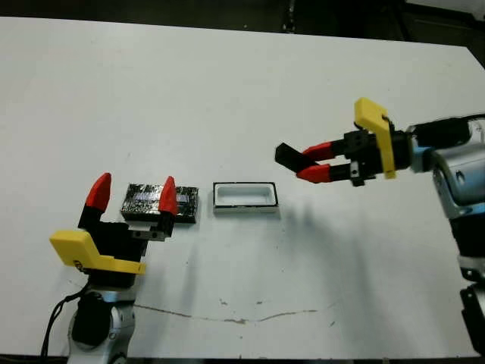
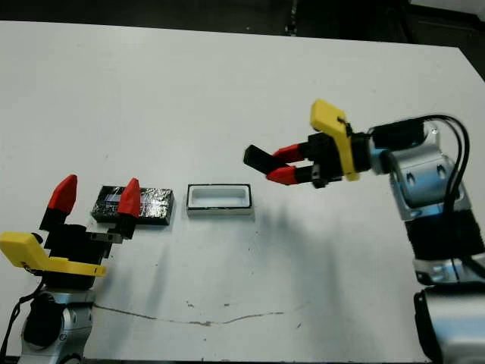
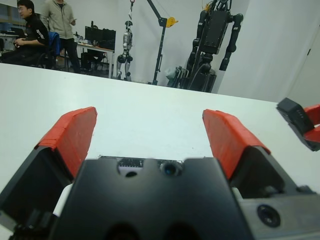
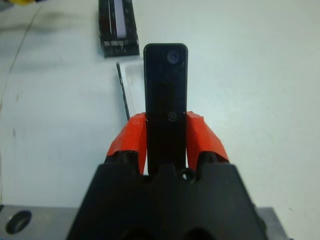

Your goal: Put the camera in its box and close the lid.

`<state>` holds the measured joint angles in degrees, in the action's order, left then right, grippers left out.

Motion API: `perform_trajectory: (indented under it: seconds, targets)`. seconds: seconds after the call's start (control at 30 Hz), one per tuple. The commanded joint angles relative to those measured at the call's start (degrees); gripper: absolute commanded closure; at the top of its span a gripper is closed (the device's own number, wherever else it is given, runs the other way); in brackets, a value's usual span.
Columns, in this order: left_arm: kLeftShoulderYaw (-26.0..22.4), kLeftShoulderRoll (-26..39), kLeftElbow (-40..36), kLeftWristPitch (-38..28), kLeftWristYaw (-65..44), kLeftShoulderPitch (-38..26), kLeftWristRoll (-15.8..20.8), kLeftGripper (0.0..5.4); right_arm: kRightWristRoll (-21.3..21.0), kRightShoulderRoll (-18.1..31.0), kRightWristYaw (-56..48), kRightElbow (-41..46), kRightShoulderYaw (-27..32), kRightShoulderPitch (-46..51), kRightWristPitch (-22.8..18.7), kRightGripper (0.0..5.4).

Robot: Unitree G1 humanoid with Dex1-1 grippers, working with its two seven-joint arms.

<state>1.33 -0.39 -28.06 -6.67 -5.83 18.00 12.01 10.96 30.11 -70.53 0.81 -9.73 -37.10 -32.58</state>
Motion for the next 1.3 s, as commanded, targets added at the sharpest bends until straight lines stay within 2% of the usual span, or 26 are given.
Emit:
perform_trajectory:
  seconds: [0.03,0.3,0.57,0.9,1.3]
  targets:
    - [0.38,-0.15,-0.19,0.49,0.74,0.64,-1.22,0.0,1.36,-1.92,6.15,4.59,-0.27,2.35,-5.69,3.73]
    - [0.92,-0.39,-0.23,0.98,1.25,0.24,-1.5,0.0,1.17,-4.02,11.67,5.38,-5.5,-0.95,-10.77,3.73]
    - [1.27,-0.64,-0.41,1.65,1.77,-0.16,-1.16,0.0,1.28,-5.68,10.1,-0.5,-9.22,-5.65,-8.67,3.73]
    - [1.43,-0.71,-0.41,1.47,1.69,0.2,-1.28,0.0,-1.07,-6.27,10.96,0.83,-13.63,-6.94,-8.58,3.73]
    - [1.54,-1.16,-0.06,1.08,2.11,0.28,-1.57,0.0,-1.4,-6.86,9.76,0.05,-16.49,-7.62,-8.8,3.73]
